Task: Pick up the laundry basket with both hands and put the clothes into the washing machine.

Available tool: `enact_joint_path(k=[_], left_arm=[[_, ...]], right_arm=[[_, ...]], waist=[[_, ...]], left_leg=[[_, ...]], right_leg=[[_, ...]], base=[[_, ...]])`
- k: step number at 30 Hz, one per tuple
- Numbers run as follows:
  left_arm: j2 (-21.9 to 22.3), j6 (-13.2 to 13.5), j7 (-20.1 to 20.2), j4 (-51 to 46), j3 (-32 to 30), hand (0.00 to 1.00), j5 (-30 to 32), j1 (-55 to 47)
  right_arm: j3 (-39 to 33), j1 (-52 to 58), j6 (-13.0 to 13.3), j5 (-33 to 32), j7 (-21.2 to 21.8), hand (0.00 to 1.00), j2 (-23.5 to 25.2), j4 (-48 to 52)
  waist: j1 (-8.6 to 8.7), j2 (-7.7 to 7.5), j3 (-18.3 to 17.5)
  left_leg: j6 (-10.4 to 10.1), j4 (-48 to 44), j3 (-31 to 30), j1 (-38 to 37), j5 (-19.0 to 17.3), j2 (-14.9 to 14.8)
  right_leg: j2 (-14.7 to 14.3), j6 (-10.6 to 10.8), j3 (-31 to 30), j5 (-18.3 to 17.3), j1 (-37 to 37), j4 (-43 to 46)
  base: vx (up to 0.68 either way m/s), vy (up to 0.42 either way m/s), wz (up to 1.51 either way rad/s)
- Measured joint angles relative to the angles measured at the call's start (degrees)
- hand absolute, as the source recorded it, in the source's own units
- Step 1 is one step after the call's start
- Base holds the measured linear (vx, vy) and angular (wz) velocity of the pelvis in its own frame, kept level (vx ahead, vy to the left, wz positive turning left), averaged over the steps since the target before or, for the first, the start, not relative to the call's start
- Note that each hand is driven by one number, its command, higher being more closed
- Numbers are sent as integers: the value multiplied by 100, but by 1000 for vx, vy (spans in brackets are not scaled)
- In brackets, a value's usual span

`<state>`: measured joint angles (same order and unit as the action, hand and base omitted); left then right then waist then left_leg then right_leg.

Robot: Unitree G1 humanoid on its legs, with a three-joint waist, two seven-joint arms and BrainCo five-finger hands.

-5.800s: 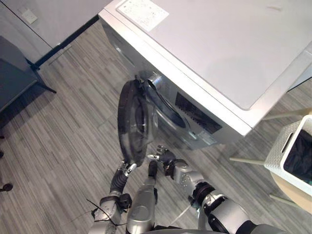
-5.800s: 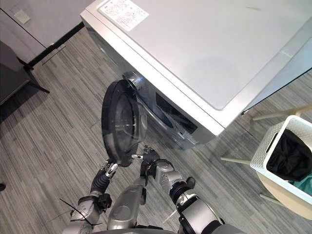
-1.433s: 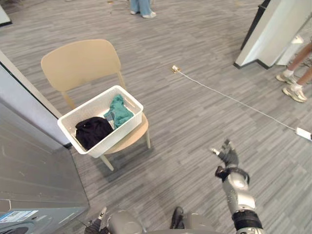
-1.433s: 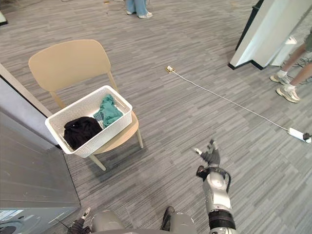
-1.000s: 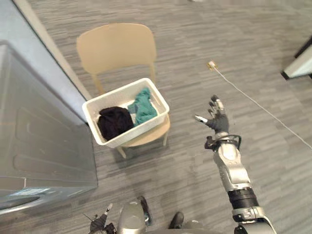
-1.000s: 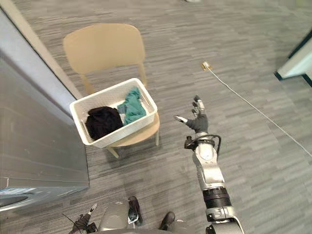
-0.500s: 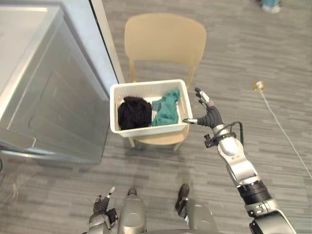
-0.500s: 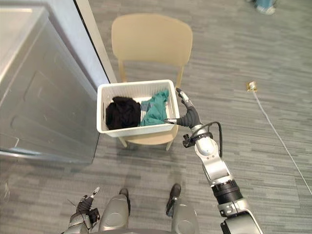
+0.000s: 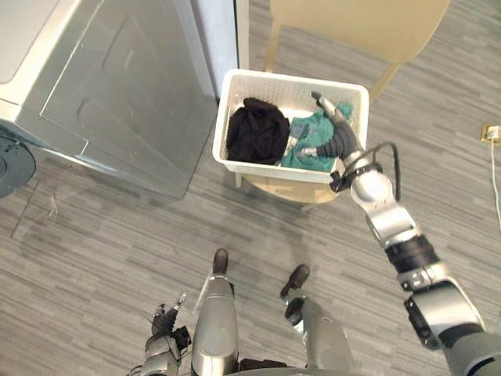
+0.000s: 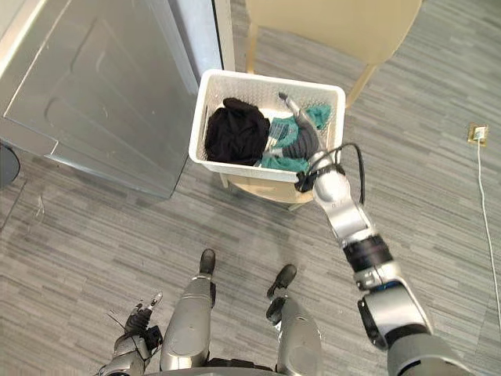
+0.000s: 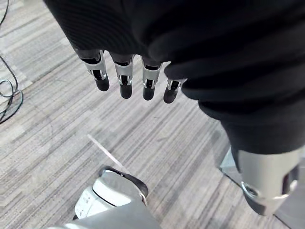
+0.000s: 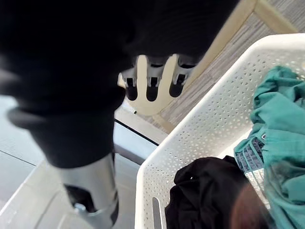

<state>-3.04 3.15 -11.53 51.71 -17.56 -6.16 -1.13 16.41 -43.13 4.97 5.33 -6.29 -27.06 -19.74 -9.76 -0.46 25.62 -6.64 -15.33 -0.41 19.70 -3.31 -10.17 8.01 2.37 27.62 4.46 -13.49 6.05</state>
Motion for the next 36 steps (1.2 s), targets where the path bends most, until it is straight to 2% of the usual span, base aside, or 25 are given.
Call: enact_joint_path(k=[7, 14, 21, 25, 31, 36], left_arm=[[-24, 157, -101, -108, 250, 0, -251, 62], [-46, 384, -135, -294, 617, 0, -720, 570], [-54, 430, -128, -270, 621, 0, -1065, 763], [-58, 482, -103, -200, 643, 0, -1311, 960], [-57, 489, -102, -131, 686, 0, -1397, 1088], [-60, 497, -103, -73, 736, 0, -1569, 1166]], right_arm=[[949, -1757, -32, 207, -131, 0, -968, -1744], [1639, -2372, -102, 396, -102, 0, -1629, -2495], [2336, -2761, -81, -141, 163, 0, -1700, -2432], [2897, -3050, 93, -705, 359, 0, -1740, -2364], [3201, -3334, 115, -670, 395, 0, -1721, -2469], [3312, -3686, 80, -252, 384, 0, -1566, -2836]], waist=[[-166, 35, 41], [-378, 54, 263], [-457, 14, 335], [-554, -5, 345], [-673, -129, 411], [-699, -204, 450]], left_leg=[[44, 129, -65, 450, 176, 122], [42, 50, -331, 1018, 301, 170], [43, -59, -391, 1314, 299, 159], [29, -55, -471, 1524, 309, 124], [-24, 78, -571, 1597, 396, 126], [-80, 156, -713, 1671, 468, 111]], right_leg=[[1, -8, 115, 408, -228, -479], [-47, -45, 378, 532, -523, -645], [-121, -73, 430, 616, -670, -810], [-193, -99, 529, 658, -783, -919], [-239, -111, 643, 670, -808, -1021], [-296, -111, 738, 669, -828, -1049]], base=[[-65, 45, 9], [-28, 20, 15], [7, 8, 1], [-20, 29, 6], [4, 40, 9], [10, 41, 12]])
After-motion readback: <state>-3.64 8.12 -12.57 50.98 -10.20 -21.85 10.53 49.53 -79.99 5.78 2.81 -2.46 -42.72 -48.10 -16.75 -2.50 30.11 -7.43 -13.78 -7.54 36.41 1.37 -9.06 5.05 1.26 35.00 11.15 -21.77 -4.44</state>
